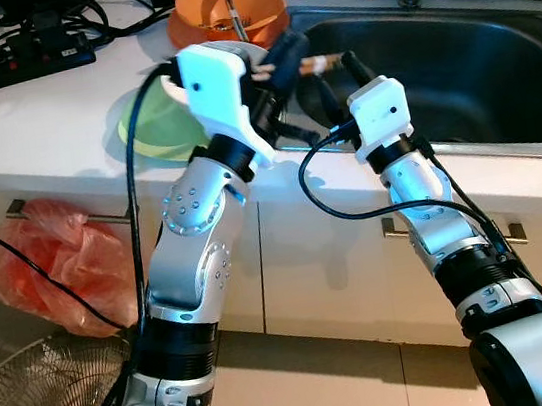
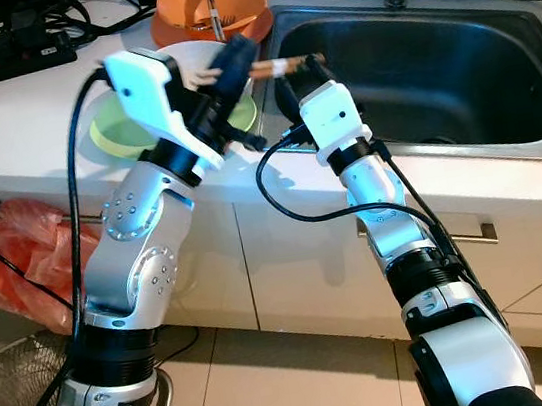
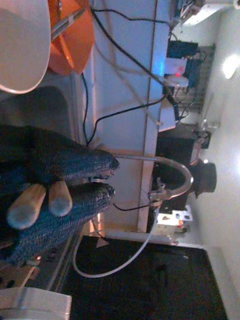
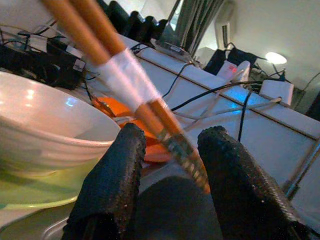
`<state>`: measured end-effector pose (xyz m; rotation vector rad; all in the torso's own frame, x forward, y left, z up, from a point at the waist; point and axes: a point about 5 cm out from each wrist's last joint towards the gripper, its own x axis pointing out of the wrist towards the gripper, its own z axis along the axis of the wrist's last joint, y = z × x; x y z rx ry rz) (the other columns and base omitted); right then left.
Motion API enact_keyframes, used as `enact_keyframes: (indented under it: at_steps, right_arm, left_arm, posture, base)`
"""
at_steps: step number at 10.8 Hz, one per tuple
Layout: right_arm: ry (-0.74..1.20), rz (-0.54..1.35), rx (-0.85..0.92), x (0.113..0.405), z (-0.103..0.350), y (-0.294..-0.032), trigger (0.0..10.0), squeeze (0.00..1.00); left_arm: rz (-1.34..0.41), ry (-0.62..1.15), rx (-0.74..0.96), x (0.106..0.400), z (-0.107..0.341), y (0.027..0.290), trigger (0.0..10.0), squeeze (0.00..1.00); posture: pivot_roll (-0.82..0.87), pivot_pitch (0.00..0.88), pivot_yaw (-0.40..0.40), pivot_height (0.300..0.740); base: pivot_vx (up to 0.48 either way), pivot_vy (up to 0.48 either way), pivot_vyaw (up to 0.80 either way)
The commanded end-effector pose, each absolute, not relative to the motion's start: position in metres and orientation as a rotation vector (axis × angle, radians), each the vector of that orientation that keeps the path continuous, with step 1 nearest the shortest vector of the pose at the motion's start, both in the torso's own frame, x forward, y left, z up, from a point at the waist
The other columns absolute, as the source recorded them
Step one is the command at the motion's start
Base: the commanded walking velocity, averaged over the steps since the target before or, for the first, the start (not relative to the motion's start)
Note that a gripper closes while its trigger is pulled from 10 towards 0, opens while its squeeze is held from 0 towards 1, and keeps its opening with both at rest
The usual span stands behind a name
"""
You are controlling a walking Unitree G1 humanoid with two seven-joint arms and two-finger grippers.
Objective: Kitchen organization
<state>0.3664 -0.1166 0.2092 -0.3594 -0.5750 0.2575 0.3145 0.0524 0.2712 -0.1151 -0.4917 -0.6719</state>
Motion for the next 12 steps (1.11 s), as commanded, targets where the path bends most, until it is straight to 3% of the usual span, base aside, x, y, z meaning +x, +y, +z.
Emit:
enact_keyframes:
  at_steps: [1,9,10,11,12]
  right_arm:
    - [-0.608,0.229,-0.37,0.366,0.216,-0.121,10.0,0.0]
    - [-0.575,0.252,-0.369,0.366,0.208,-0.115,10.0,0.0]
    - [-0.574,0.254,-0.37,0.366,0.208,-0.114,6.6,0.0]
    - [-0.572,0.261,-0.375,0.365,0.207,-0.114,0.0,0.0]
    - [-0.57,0.262,-0.378,0.365,0.207,-0.115,0.0,0.0]
  left_arm:
    - [-0.705,-0.494,-0.086,0.31,0.272,0.049,10.0,0.0]
    - [-0.797,-0.442,-0.053,0.303,0.265,0.043,10.0,0.0]
    - [-0.796,-0.441,-0.051,0.303,0.265,0.043,10.0,0.0]
    - [-0.793,-0.444,-0.045,0.303,0.265,0.043,10.0,0.0]
    - [-0.788,-0.445,-0.037,0.303,0.264,0.043,10.0,0.0]
  posture:
    - [0.09,0.106,-0.001,0.74]
    - [0.09,0.107,-0.002,0.74]
    - [0.09,0.107,-0.005,0.74]
    - [0.09,0.105,-0.006,0.74]
    - [0.09,0.105,-0.007,0.74]
  base:
    - [0.0,0.0,0.0]
    - [0.0,0.0,0.0]
    - [0.0,0.0,0.0]
    - [0.0,0.0,0.0]
    - [0.0,0.0,0.0]
